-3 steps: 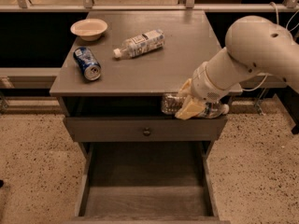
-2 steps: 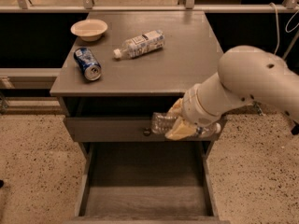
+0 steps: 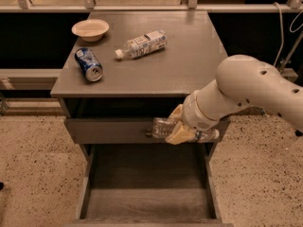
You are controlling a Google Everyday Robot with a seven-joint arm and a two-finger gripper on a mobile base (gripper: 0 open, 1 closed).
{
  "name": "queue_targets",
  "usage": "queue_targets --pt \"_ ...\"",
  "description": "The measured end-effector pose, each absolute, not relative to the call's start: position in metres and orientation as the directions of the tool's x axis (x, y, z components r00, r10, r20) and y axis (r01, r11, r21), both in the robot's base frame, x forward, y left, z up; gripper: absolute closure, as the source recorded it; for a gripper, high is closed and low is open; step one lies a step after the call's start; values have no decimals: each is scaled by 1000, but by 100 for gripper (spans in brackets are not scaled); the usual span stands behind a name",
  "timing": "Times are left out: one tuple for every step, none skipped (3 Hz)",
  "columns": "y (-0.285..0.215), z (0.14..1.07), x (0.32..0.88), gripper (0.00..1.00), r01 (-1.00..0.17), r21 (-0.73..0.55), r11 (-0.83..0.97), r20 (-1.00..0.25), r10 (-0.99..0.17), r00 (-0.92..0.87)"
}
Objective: Place water bottle into middle drawer
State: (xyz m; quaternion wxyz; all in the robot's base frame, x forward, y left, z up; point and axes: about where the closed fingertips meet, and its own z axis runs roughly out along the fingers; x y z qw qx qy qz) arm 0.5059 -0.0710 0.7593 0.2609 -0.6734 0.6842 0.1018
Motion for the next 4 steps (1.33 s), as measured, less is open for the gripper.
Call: queue_targets --pt "-51 701 508 100 -985 -159 71 -558 -830 30" --pt "-37 629 515 100 -986 -138 95 -622 -783 12" --pt "-35 553 510 100 -985 -101 140 -669 -742 -37" --pt "-35 476 496 98 -986 -20 168 -689 -717 -108"
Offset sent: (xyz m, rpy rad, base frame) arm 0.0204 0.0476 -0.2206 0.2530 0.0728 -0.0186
